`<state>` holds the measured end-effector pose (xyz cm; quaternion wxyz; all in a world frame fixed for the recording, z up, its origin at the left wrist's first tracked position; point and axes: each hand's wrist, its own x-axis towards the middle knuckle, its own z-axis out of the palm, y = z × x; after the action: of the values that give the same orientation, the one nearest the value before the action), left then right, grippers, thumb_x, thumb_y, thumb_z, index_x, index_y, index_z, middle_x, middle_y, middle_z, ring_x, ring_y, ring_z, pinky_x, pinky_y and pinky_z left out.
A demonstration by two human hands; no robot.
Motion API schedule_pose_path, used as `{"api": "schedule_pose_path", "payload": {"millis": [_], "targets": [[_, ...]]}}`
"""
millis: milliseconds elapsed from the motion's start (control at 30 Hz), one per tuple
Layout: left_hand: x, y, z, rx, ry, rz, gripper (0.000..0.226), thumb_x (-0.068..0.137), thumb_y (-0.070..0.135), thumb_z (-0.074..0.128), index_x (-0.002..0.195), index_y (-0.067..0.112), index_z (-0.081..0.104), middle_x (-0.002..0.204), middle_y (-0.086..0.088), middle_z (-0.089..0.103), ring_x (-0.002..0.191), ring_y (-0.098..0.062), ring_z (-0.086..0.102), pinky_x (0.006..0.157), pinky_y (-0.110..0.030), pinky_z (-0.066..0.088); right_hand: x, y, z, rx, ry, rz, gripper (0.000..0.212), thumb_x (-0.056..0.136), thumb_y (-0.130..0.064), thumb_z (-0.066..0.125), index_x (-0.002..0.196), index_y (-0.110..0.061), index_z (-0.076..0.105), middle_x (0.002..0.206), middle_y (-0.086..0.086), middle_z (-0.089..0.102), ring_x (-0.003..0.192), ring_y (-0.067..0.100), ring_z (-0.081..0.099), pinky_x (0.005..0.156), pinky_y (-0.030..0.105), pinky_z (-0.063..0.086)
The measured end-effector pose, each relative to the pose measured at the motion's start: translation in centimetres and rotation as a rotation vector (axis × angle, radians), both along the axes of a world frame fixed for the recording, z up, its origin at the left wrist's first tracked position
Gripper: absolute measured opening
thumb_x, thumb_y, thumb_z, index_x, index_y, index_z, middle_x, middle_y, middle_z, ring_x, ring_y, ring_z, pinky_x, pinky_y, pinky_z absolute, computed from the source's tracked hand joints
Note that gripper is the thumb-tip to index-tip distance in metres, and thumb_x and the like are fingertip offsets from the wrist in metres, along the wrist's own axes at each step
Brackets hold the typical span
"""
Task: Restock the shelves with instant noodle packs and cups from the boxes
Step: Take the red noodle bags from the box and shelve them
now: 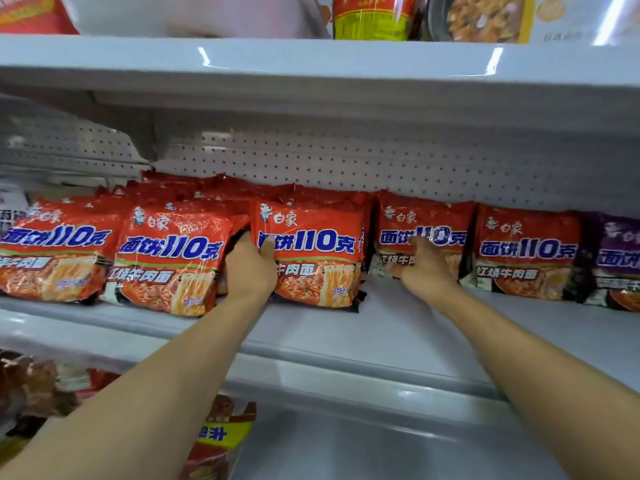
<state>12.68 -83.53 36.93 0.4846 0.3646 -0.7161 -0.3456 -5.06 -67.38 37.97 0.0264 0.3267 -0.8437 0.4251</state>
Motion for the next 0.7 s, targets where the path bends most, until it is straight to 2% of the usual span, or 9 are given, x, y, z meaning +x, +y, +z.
{"api": "schedule_pose_path", "payload": {"millis": [200,367,567,633,700], "targets": [[-0.7,0.2,-0.6,-0.142,-0.141,0.127,0.033,0.098,0.015,0.048,0.125,-0.001,0.038,0.108,-0.028,0.062,0.092,-0.045,0.062,0.073,-0.049,0.05,0.2,0.3,-0.2,0.061,0.065,0.019,0.072,0.089,-0.032,0.064,0.147,-0.015,0.025,0.153,0.01,0.026,0.141,0.029,0.023,0.112,0.041,0.027],[-1.1,0.2,-0.7,-0.315,-0.249,0.186,0.041,0.097,0.007,0.046,0.134,-0.001,0.031,0.122,-0.025,0.053,0.099,-0.045,0.059,0.073,-0.048,0.046,1.2,0.7,0.0,0.084,0.097,0.044,0.071,0.092,-0.034,0.06,0.149,-0.015,0.022,0.155,0.008,0.022,0.143,0.027,0.017,0.114,0.04,0.021],[-0.6,1.2,-0.2,-0.451,-0.471,0.19,0.059,0.089,-0.004,0.048,0.144,0.001,0.025,0.143,-0.026,0.028,0.124,-0.041,0.039,0.09,-0.046,0.043,3.0,2.3,0.2,0.131,0.12,0.059,0.078,0.088,-0.036,0.064,0.15,-0.019,0.019,0.155,0.005,0.022,0.143,0.026,0.016,0.114,0.038,0.021],[-0.1,2.1,0.0,-0.46,-0.575,0.187,0.062,0.088,0.0,0.052,0.144,0.004,0.025,0.149,-0.025,0.019,0.131,-0.041,0.031,0.097,-0.045,0.04,3.8,3.2,0.4,0.138,0.126,0.059,0.078,0.087,-0.037,0.065,0.15,-0.02,0.021,0.155,0.005,0.022,0.143,0.027,0.015,0.114,0.04,0.019],[0.7,3.0,0.1,-0.481,-0.662,0.171,0.064,0.088,0.007,0.056,0.144,0.007,0.025,0.151,-0.023,0.019,0.136,-0.039,0.026,0.102,-0.046,0.035,4.7,4.3,0.5,0.142,0.134,0.054,0.078,0.087,-0.037,0.066,0.149,-0.021,0.022,0.155,0.006,0.022,0.143,0.029,0.014,0.116,0.043,0.019]]}}
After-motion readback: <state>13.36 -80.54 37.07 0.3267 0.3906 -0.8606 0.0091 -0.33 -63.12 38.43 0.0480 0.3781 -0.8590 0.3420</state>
